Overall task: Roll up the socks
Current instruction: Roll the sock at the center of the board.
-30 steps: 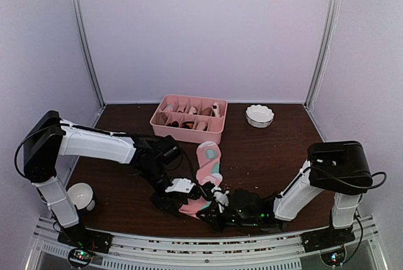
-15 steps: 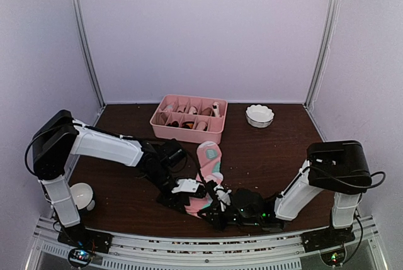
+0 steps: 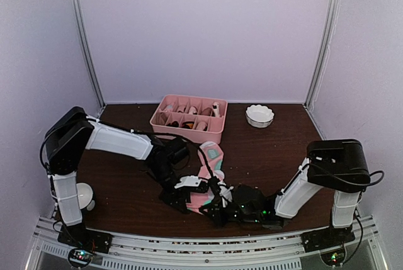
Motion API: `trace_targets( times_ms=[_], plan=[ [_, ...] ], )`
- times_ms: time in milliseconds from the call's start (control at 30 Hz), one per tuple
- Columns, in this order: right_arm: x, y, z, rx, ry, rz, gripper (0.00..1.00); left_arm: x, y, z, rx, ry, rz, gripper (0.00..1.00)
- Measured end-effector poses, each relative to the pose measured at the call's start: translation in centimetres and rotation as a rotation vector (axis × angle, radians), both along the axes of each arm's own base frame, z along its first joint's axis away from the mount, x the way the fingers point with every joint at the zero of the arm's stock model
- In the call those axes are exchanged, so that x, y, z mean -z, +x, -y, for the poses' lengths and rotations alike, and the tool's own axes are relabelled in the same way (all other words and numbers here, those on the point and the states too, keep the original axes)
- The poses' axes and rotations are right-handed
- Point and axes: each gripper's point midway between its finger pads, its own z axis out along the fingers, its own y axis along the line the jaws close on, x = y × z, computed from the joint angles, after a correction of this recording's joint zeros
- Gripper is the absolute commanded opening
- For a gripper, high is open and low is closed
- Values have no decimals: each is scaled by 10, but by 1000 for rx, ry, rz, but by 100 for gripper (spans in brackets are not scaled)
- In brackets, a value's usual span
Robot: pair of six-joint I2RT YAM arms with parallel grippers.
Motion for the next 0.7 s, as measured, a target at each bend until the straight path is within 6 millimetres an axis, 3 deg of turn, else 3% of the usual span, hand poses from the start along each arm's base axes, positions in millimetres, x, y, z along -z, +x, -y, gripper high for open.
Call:
trace_targets(
  times_ms=[300, 700],
  plan=[
    [0, -1, 0, -4, -1, 2, 2, -3, -2, -3, -12, 2, -39, 37],
    [0, -12, -5, -63, 0, 8, 2, -23, 25, 7, -108, -92, 92, 40]
  ],
)
